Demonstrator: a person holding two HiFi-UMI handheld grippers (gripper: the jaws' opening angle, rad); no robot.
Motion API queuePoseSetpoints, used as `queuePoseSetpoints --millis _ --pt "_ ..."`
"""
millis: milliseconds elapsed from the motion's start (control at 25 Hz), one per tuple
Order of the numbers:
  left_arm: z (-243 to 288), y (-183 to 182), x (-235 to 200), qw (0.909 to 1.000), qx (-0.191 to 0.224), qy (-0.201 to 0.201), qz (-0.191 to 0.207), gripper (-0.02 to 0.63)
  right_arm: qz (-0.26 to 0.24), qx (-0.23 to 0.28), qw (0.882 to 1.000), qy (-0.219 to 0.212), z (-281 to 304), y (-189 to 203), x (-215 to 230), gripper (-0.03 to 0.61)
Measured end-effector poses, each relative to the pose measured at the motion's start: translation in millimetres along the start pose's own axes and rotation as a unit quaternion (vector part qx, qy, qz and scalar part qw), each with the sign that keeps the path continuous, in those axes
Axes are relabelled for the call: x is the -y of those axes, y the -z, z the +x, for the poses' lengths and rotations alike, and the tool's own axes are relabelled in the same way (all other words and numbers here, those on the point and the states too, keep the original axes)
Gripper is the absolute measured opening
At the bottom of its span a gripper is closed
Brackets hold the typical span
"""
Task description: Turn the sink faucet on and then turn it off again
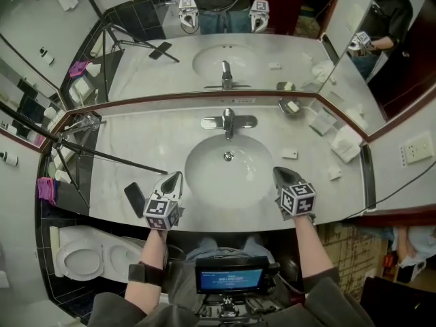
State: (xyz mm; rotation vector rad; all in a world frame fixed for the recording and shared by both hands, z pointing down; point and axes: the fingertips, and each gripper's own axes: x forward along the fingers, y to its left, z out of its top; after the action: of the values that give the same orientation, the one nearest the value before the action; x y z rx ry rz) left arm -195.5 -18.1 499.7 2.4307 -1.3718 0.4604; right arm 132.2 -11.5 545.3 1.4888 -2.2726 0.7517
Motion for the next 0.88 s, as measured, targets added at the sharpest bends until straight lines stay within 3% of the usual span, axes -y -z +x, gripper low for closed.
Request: queuePoseSetpoints --millis 400,560,760,880 --pt "2.6 3.9 -0.5 1.0000 -0.005 -0.005 0.000 0.001 -0.046 -0.016 0.999 -0.003 11.2 1.9 -3.0 0.017" --pt "4.7 5.3 -1.9 0.9999 -0.006 -0.010 -0.002 0.001 -0.094 -0.026 0.995 0.001 21.2 3.9 -5.8 0.017" --pt "7.7 7.4 -5.1 0.9998 -0.011 -0.014 0.001 0.001 -0.226 -0.033 0.973 0.018 44.3 -13.2 -25.7 0.023" --pt "9.6 8.3 -6.3 0.9998 -0.013 -0.014 0.003 0.001 -0.310 -0.044 0.950 0.009 74.4 -14.7 -39.1 0.151"
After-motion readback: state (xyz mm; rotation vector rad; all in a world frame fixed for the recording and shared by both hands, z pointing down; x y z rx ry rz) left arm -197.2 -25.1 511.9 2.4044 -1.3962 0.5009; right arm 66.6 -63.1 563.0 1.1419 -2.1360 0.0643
